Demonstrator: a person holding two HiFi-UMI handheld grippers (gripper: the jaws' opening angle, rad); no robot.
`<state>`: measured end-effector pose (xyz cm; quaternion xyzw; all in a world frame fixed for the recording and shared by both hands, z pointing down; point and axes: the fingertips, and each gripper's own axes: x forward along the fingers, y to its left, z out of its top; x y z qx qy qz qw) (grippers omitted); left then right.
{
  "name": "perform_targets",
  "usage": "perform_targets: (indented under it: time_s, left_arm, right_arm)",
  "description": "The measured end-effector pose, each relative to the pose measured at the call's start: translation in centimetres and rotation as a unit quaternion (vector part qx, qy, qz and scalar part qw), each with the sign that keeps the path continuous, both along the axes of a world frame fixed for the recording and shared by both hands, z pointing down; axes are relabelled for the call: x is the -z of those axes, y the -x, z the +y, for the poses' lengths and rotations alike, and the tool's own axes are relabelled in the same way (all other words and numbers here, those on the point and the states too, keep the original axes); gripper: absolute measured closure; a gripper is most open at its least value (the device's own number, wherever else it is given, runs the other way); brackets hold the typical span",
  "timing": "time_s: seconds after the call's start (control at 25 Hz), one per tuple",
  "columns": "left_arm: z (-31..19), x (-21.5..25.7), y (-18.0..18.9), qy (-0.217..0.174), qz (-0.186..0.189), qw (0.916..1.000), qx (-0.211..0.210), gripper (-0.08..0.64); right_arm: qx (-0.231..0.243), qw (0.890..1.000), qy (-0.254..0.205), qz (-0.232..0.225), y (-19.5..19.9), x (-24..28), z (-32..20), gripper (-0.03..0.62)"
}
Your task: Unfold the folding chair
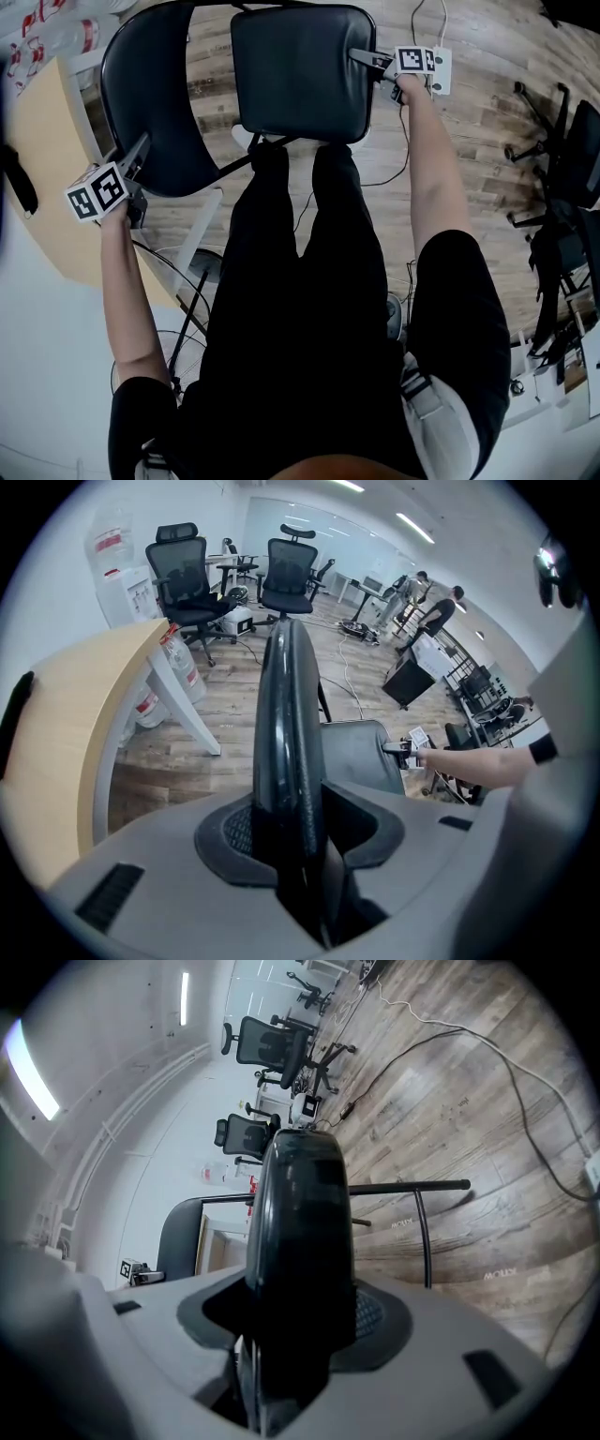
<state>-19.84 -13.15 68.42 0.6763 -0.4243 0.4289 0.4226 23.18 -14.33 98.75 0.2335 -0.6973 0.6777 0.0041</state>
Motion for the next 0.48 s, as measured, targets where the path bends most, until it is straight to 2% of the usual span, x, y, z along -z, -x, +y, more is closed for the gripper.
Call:
perform_targets:
  time_s: [0.4, 0.48]
  left_arm:
    - [0.5, -0.7, -3.3, -0.002, -0.015, 0.9999, -0.006, 0.422]
    - [0.6, -1.0, -3.6, 0.000, -0.017, 0.9998, -0.005, 0.422]
  right_arm:
    - [-0.001, 1.000, 0.006, -0.017, -2.8, -3.0, 0.5, 0.371]
    - [-0.002, 0.999, -0.001, -0.033, -3.0, -3.2, 0.5, 0.371]
